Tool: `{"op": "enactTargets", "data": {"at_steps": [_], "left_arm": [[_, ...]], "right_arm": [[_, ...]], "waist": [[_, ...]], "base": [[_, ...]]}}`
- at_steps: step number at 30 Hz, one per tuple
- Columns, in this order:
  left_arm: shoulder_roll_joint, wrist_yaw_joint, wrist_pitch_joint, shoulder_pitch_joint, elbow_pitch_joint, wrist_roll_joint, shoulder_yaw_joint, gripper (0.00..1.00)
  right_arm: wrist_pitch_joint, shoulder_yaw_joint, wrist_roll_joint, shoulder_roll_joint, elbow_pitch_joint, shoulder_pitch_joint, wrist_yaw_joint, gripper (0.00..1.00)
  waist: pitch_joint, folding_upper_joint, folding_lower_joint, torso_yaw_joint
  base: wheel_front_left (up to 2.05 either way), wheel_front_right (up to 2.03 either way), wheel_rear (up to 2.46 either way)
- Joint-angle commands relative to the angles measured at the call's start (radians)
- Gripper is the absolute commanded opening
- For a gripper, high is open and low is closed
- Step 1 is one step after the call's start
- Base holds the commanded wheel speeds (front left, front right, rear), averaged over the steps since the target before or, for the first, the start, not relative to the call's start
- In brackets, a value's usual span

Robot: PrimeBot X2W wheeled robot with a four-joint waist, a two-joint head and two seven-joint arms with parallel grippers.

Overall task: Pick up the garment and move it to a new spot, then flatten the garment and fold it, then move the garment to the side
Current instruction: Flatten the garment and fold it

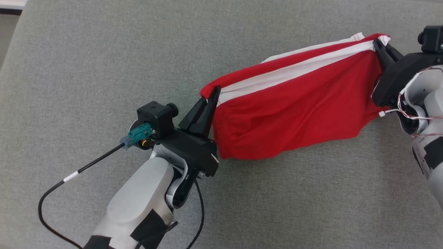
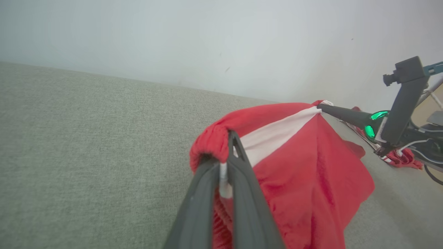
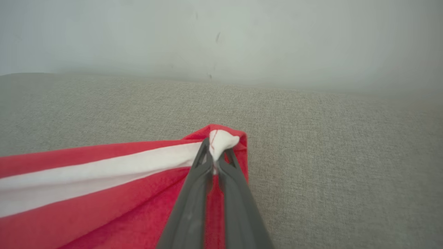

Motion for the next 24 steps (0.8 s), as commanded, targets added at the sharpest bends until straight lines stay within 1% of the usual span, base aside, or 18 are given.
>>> {"op": "enactTargets", "data": {"at_steps": [1, 3, 4, 5, 6, 7, 8, 11, 13, 15, 20, 21, 22, 24], "left_arm": [[-0.005, -0.002, -0.003, -0.016, 0.007, -0.006, 0.0, 0.0], [-0.01, -0.002, -0.003, -0.025, 0.015, -0.009, -0.004, 0.0], [-0.012, -0.002, -0.003, -0.027, 0.02, -0.01, -0.006, 0.0], [-0.013, -0.002, -0.003, -0.027, 0.031, -0.01, -0.012, 0.0], [-0.012, -0.002, -0.003, -0.031, 0.039, -0.007, -0.016, 0.0], [-0.012, -0.002, -0.003, -0.034, 0.041, 0.0, -0.013, 0.43], [-0.012, -0.002, -0.003, -0.032, 0.046, 0.007, -0.009, 1.0], [-0.01, -0.002, -0.003, -0.003, 0.043, 0.039, 0.02, 1.0], [-0.004, -0.001, -0.003, 0.028, 0.031, 0.058, 0.053, 1.0], [0.003, 0.004, -0.003, 0.06, 0.002, 0.102, 0.091, 1.0], [0.02, 0.039, -0.003, 0.192, -0.122, 0.214, 0.219, 1.0], [0.02, 0.039, -0.003, 0.192, -0.122, 0.214, 0.219, 1.0], [0.018, 0.052, -0.003, 0.25, -0.18, 0.251, 0.277, 1.0], [0.019, 0.064, -0.003, 0.309, -0.235, 0.294, 0.332, 1.0]], "right_arm": [[-0.014, 0.007, 0.008, 0.006, 0.024, -0.02, 0.001, 0.0], [-0.031, 0.027, 0.013, 0.018, 0.056, -0.036, 0.001, 0.0], [-0.042, 0.038, 0.015, 0.021, 0.066, -0.043, 0.001, 0.14], [-0.055, 0.049, 0.019, 0.023, 0.075, -0.049, 0.001, 0.67], [-0.066, 0.058, 0.026, 0.024, 0.085, -0.052, 0.001, 1.0], [-0.077, 0.067, 0.032, 0.023, 0.093, -0.053, 0.001, 1.0], [-0.089, 0.076, 0.04, 0.022, 0.099, -0.052, 0.001, 1.0], [-0.119, 0.113, 0.068, 0.014, 0.095, -0.034, 0.001, 1.0], [-0.136, 0.142, 0.087, -0.002, 0.08, -0.014, 0.001, 1.0], [-0.146, 0.169, 0.109, -0.021, 0.069, 0.01, 0.001, 1.0], [-0.159, 0.223, 0.173, -0.063, 0.046, 0.081, 0.001, 1.0], [-0.159, 0.223, 0.173, -0.063, 0.046, 0.081, 0.001, 1.0], [-0.157, 0.235, 0.203, -0.071, 0.046, 0.11, 0.001, 1.0], [-0.156, 0.246, 0.222, -0.075, 0.048, 0.132, 0.001, 1.0]], "waist": [[0.01, -0.0002, -0.0002, 0.005], [0.013, -0.0002, -0.0002, 0.003], [0.014, -0.0002, -0.0002, 0.001], [0.013, -0.0002, -0.0002, -0.001], [0.011, -0.0002, -0.0002, -0.003], [0.008, -0.0002, -0.0002, -0.005], [0.003, -0.0002, -0.0002, -0.006], [-0.017, -0.0002, -0.0002, -0.011], [-0.035, -0.0002, -0.0002, -0.017], [-0.055, -0.0002, -0.0002, -0.022], [-0.098, -0.0002, -0.0002, -0.026], [-0.098, -0.0002, -0.0002, -0.026], [-0.111, -0.0002, -0.0002, -0.026], [-0.121, -0.0002, -0.0002, -0.025]], "base": [[0.0, 0.0, 0.0], [0.0, 0.0, 0.0], [0.0, 0.0, 0.0], [0.0, 0.0, 0.0], [0.0, 0.0, 0.0], [0.0, 0.0, 0.0], [0.0, 0.0, 0.0], [0.0, 0.0, 0.0], [0.0, 0.0, 0.0], [0.0, 0.0, 0.0], [0.0, 0.0, 0.0], [0.0, 0.0, 0.0], [0.0, 0.0, 0.0], [0.0, 0.0, 0.0]]}}
